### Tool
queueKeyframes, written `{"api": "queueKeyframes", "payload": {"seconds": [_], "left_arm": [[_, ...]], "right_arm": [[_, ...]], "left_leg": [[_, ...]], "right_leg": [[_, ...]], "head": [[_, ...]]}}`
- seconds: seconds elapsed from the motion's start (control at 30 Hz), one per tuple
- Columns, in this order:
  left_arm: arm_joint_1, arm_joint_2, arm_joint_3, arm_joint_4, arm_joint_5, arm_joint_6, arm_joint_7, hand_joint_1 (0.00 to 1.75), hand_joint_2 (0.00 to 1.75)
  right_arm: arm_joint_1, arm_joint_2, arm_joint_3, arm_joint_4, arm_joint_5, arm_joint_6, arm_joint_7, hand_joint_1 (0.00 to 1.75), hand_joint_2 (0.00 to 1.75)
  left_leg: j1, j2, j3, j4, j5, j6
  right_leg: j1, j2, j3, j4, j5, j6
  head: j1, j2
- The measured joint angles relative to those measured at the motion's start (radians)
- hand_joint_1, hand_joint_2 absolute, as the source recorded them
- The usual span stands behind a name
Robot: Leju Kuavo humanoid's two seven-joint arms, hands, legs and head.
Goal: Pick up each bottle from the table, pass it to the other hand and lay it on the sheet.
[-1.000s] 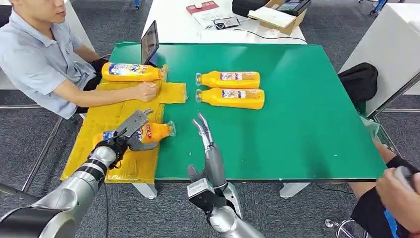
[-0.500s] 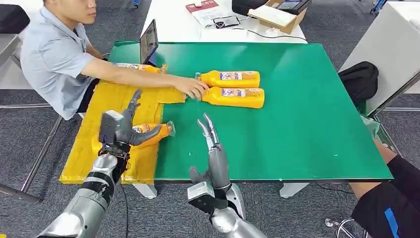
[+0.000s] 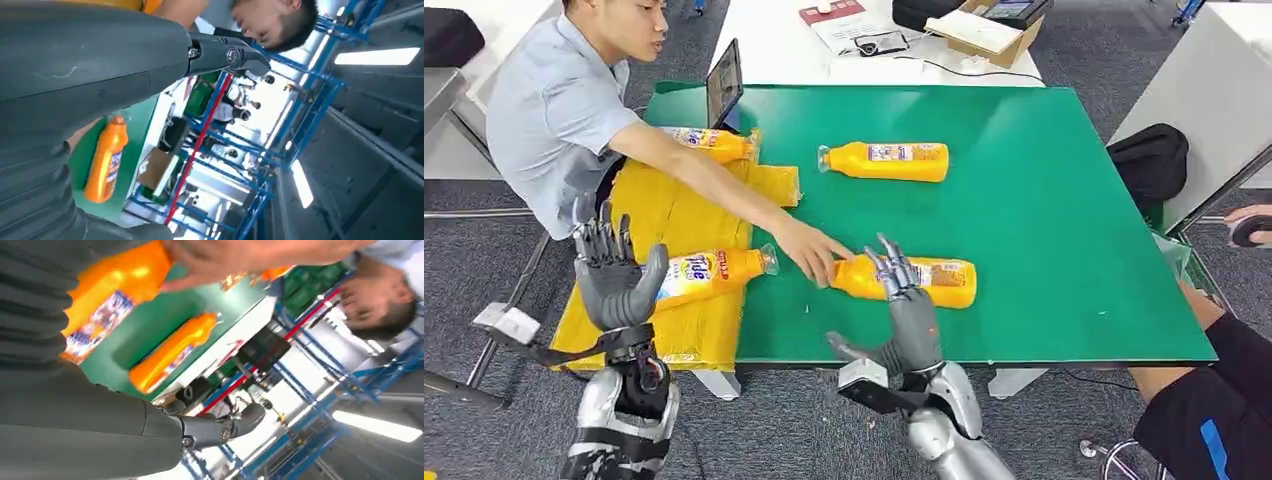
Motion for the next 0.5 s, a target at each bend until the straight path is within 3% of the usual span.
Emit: {"api": "queueKeyframes", "payload": {"seconds": [0.13,0.27,0.5], "left_arm": [[0.072,-0.005,-0.009,-0.087,-0.137,0.117,-0.055,0.0,1.75],[0.119,-0.004,-0.058,-0.112,-0.475,0.434,-0.06,0.0,1.75],[0.12,0.003,-0.129,-0.088,-0.508,0.493,-0.017,0.0,1.75]], "right_arm": [[-0.01,-0.02,-0.07,0.047,0.038,0.017,0.11,0.0,1.75],[-0.048,-0.041,-0.146,0.162,0.121,0.011,0.157,0.0,1.75],[-0.105,-0.042,-0.176,0.297,0.174,0.026,0.198,0.0,1.75]], "left_leg": [[0.0,0.0,0.0,0.0,0.0,0.0],[0.0,0.0,-0.001,0.0,0.0,0.0],[-0.001,0.0,-0.001,0.0,0.0,0.0]], "right_leg": [[0.0,0.0,0.0,0.0,0.0,0.0],[0.0,0.0,0.0,0.0,0.0,0.0],[0.0,0.0,-0.001,0.0,0.0,0.0]], "head": [[-0.001,0.0],[0.0,0.0],[0.0,0.0]]}}
